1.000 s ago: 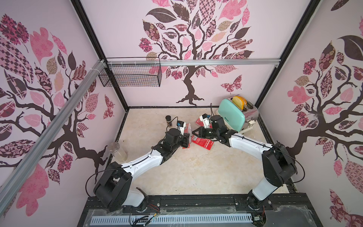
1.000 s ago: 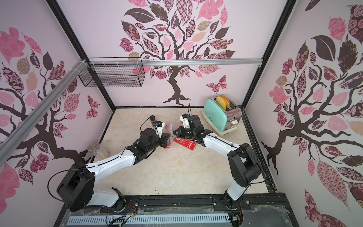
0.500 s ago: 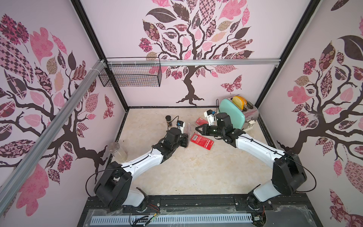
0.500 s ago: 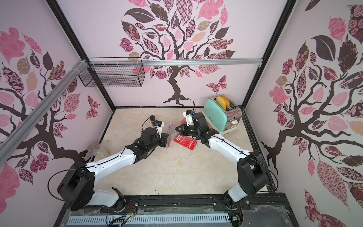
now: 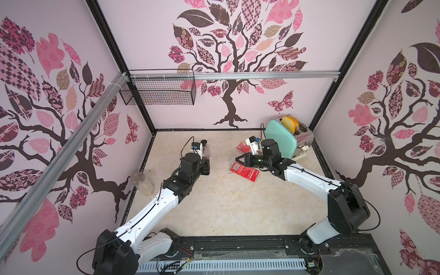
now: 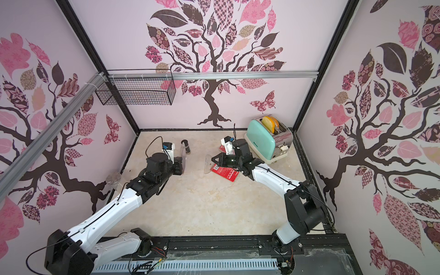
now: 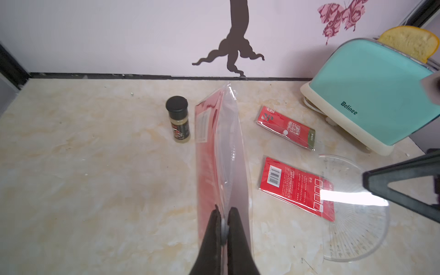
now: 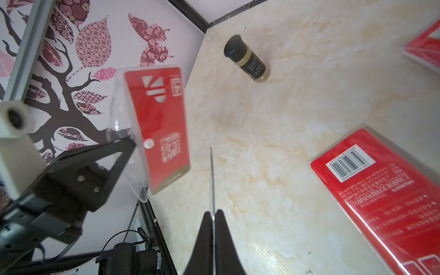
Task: Open the ruler set and take out the ruler
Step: Place the ruler at the center of the board.
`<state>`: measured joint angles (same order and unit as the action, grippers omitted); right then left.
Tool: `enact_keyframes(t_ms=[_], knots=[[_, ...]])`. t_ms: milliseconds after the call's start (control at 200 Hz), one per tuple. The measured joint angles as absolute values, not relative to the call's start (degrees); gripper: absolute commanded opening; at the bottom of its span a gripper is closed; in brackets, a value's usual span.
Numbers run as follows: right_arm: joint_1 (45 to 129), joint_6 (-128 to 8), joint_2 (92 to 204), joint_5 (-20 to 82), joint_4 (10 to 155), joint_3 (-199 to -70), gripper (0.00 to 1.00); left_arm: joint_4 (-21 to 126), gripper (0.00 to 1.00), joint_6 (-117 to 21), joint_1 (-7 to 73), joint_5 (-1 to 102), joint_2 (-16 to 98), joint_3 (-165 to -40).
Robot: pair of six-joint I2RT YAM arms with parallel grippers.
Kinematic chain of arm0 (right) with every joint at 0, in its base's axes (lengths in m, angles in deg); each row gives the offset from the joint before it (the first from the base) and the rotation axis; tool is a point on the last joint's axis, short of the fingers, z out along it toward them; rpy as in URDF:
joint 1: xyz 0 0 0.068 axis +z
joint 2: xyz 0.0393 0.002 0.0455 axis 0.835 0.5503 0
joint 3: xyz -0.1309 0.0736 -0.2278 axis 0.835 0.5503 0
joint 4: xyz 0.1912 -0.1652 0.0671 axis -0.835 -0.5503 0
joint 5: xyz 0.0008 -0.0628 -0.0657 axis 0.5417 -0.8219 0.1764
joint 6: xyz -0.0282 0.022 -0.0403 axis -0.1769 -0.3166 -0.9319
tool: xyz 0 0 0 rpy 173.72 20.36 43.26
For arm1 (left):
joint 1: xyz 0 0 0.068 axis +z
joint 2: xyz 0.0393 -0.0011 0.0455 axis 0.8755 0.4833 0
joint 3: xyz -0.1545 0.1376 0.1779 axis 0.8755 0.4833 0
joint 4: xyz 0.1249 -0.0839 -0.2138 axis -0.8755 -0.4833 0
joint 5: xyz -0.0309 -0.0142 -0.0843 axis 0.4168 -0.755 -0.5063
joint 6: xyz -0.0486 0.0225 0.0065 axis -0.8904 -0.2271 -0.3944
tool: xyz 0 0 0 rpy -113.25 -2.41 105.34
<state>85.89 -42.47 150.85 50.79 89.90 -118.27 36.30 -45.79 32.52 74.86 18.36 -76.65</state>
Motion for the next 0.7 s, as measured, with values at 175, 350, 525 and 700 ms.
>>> enact_keyframes(t_ms=[175, 350, 525, 700], knots=[[86.92, -39.32, 160.38, 52.67, 96.35, -118.64, 0.00, 31.82, 0.00, -44.88, 32.65, 76.56, 12.72, -76.06], [89.52, -34.93, 170.98, 53.61, 103.27, -120.83, 0.00, 29.98, 0.00, -44.11, 32.70, 77.35, 10.60, -75.99], [91.51, -30.01, 178.96, 53.98, 110.71, -123.47, 0.00, 29.28, 0.00, -43.67, 32.74, 78.05, 10.57, -75.99], [93.08, -27.04, 183.20, 53.52, 113.39, -127.08, 0.00, 29.26, 0.00, -43.13, 32.74, 78.23, 10.95, -75.99]])
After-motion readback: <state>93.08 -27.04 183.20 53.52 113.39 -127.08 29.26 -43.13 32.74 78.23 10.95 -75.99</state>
